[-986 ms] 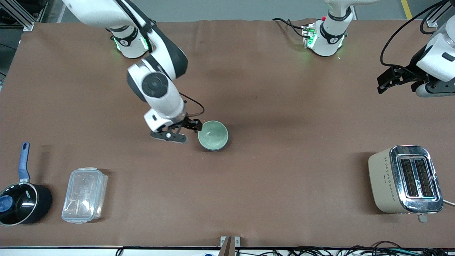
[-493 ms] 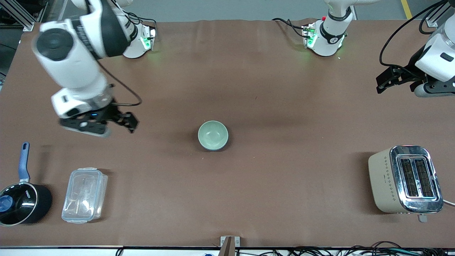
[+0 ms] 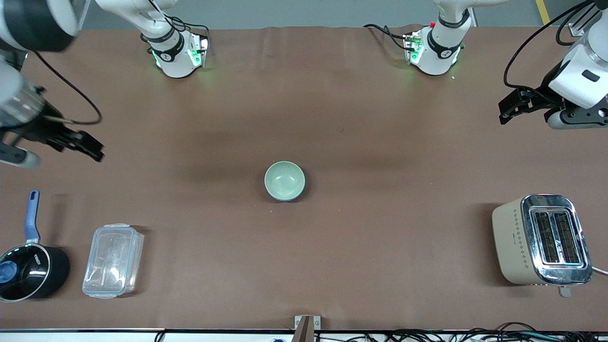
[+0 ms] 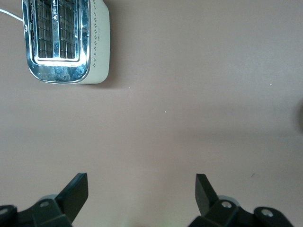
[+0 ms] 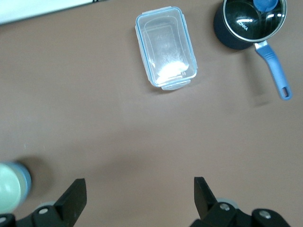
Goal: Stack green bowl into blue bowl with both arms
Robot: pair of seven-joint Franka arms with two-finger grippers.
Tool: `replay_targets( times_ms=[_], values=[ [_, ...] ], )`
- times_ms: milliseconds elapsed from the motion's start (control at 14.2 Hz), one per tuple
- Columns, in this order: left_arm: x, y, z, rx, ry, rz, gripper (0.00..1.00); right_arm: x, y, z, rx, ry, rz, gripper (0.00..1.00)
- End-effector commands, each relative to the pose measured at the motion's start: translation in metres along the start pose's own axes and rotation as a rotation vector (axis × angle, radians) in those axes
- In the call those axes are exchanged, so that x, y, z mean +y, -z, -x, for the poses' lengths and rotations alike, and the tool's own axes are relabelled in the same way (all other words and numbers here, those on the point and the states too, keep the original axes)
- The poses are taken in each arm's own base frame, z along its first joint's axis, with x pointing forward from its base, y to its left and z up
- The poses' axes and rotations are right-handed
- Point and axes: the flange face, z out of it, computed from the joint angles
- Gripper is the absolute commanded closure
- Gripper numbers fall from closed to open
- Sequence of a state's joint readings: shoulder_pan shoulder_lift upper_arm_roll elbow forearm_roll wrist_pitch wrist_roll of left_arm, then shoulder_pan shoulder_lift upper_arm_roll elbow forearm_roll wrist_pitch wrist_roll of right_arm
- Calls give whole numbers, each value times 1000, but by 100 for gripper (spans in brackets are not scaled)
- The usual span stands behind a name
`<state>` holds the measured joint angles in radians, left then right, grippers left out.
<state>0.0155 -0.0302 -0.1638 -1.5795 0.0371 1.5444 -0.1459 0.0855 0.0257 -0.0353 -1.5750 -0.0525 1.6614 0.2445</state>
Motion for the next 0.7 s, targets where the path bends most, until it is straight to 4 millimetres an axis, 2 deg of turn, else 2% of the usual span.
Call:
replay_targets(
  times_ms=[0,70,282,423,634],
  values=[
    [-1,4,4,-4,-15,15,0,24,31,-1,3,89,-20,0],
    [-2,4,4,-4,-12,14,0,32,38,-4,19,85,-21,0],
    [-4,5,1,0,-7,10,0,52,32,0,-51,55,-11,0],
    [-4,8,-7,-5,-6,8,0,53,43,2,-51,60,-29,0],
    [-2,9,-8,-5,-11,9,0,52,40,2,-55,71,-32,0]
  ],
)
